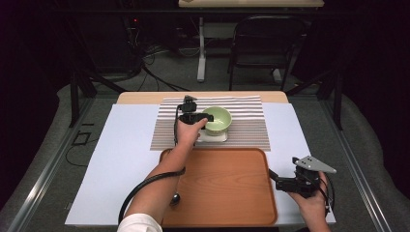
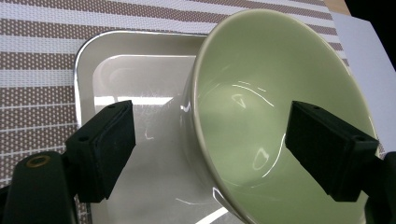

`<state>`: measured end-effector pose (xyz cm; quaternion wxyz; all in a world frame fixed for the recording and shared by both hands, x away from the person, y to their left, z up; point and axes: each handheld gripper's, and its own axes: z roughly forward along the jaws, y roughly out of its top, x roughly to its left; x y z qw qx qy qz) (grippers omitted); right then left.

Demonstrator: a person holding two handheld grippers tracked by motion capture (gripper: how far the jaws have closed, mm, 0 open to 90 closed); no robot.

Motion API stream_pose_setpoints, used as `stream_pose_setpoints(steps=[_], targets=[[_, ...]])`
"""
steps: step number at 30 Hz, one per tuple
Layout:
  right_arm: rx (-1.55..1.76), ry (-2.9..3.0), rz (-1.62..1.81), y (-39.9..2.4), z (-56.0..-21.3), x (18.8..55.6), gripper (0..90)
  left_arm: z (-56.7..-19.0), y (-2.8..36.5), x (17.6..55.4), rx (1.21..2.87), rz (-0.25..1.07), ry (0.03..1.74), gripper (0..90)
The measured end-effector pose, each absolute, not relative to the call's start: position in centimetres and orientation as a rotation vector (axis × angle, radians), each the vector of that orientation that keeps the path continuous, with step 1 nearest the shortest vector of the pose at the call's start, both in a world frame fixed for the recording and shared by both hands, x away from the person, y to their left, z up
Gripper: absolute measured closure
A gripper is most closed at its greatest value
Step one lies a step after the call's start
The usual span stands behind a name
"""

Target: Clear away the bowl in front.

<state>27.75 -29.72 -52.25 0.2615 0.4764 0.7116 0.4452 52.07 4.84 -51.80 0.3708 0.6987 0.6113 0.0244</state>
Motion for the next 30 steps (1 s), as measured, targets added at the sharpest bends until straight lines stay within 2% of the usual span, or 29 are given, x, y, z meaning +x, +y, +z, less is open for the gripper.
stream_pose_setpoints(steps=[8, 11, 14, 19, 20, 22, 30], targets=[[1.287, 1.927, 1.191, -29.7, -52.4, 27.8, 0.0, -52.5, 4.4, 52.1, 1.776, 0.041, 1.583, 22.5], [1.28, 1.929, 1.196, -29.7, -52.4, 27.8, 0.0, -52.8, 4.3, 52.1, 1.756, 0.037, 1.601, 30.4], [1.271, 1.935, 1.194, -29.7, -52.4, 27.8, 0.0, -52.9, 4.4, 52.1, 1.743, 0.029, 1.612, 33.6], [1.266, 1.937, 1.194, -29.7, -52.4, 27.7, 0.0, -53.3, 4.4, 52.2, 1.742, 0.027, 1.627, 33.6], [1.266, 1.937, 1.194, -29.7, -52.4, 27.7, 0.0, -53.3, 4.4, 52.2, 1.742, 0.027, 1.627, 45.2], [1.265, 1.925, 1.195, -29.7, -52.4, 27.7, 0.0, -53.4, 4.4, 52.2, 1.732, 0.011, 1.617, 48.0], [1.266, 1.927, 1.196, -29.7, -52.4, 27.7, 0.0, -53.6, 4.3, 52.2, 1.739, 0.009, 1.622, 49.9]])
